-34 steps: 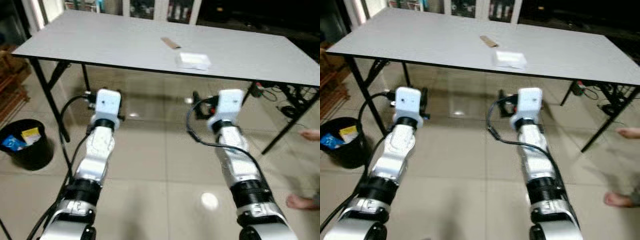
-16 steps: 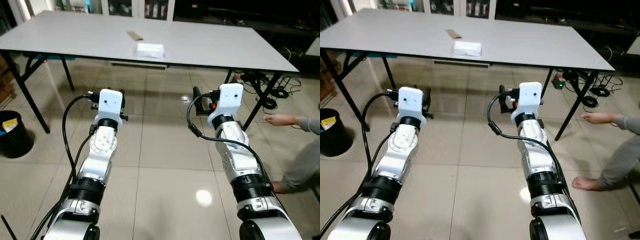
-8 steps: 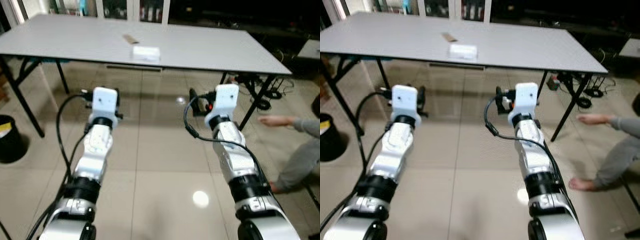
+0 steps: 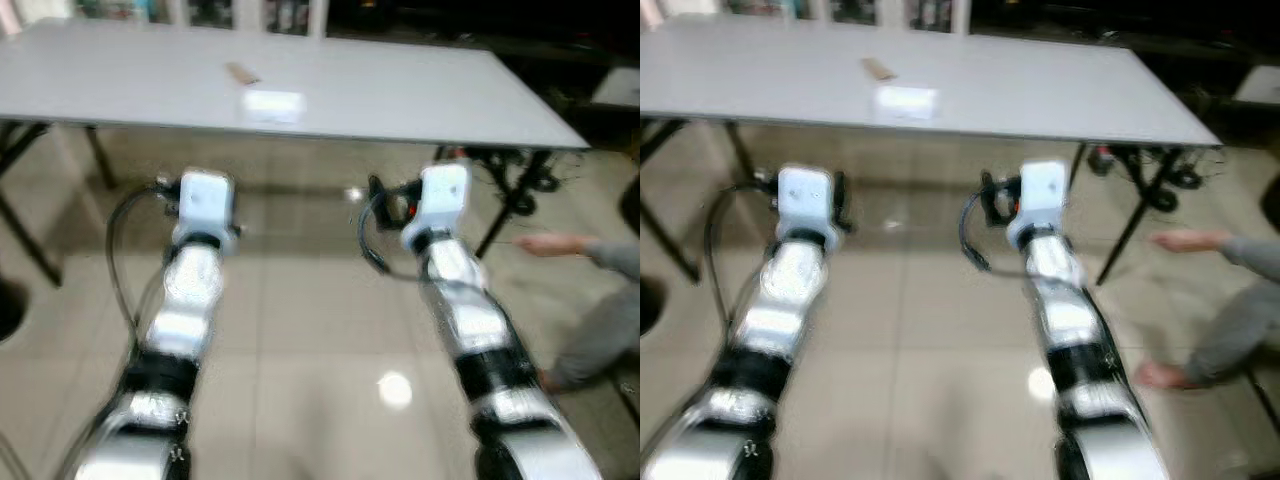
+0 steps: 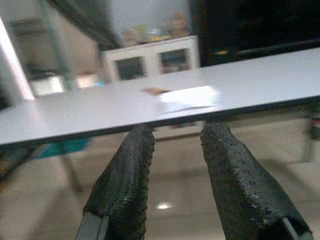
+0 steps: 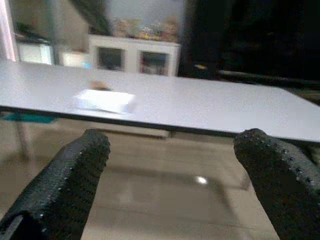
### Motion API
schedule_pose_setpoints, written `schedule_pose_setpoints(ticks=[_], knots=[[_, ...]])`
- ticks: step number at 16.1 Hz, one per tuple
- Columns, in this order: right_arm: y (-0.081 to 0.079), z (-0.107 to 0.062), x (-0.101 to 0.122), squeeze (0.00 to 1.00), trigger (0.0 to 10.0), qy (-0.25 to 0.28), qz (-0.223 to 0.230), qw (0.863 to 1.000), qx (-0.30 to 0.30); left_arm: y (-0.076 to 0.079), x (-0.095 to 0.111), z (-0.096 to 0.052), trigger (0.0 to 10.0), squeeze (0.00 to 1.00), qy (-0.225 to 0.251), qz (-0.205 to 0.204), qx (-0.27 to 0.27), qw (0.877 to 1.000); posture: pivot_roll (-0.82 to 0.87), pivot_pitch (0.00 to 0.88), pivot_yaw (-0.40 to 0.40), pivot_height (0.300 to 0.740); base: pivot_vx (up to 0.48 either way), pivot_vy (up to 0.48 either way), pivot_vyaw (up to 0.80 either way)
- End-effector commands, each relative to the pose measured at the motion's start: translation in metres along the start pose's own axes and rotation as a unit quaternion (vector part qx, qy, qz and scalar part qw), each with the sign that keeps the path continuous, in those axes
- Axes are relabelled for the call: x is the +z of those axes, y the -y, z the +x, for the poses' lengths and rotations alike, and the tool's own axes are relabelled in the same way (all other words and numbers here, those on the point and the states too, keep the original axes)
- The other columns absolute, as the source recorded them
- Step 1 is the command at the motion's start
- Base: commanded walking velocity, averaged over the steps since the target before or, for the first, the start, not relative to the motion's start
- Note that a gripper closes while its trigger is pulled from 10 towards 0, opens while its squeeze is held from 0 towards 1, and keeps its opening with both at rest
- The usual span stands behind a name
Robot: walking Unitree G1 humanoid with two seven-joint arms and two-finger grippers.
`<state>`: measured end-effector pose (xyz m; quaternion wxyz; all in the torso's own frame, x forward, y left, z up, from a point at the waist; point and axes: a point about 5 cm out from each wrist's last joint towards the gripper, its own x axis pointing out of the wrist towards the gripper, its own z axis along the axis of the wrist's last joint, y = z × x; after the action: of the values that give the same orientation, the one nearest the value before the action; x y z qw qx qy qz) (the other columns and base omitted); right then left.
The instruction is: Picking trash to rubbish bin
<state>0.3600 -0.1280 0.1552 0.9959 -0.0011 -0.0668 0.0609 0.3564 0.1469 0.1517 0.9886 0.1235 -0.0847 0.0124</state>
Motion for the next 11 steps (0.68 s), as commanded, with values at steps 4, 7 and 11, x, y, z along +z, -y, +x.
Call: schedule_pose_setpoints(ticks=[4,7,11], knots=[[-0.0021,0.0025,0.0057,0.0,10.0,0.01,0.006,1.0,0.0,-0.0041,0.0074,0.0038,10.0,0.0,0.011,0.012,-0.001,1.0,0.0,0.0,-0.076,0.74,0.432,0.0,0.0],[-0.0032,0.0024,0.0067,0.0,10.0,0.012,0.006,1.0,0.005,-0.0016,0.0082,0.0031,10.0,0.0,0.013,0.009,-0.005,1.0,0.0,0.0,-0.075,0.74,0.421,0.0,0.0],[-0.0039,0.003,0.0069,0.0,10.0,0.012,-0.002,1.0,0.01,0.0006,0.0096,0.0035,10.0,0.0,0.016,0.007,-0.009,1.0,0.0,0.0,-0.079,0.74,0.418,0.0,0.0]])
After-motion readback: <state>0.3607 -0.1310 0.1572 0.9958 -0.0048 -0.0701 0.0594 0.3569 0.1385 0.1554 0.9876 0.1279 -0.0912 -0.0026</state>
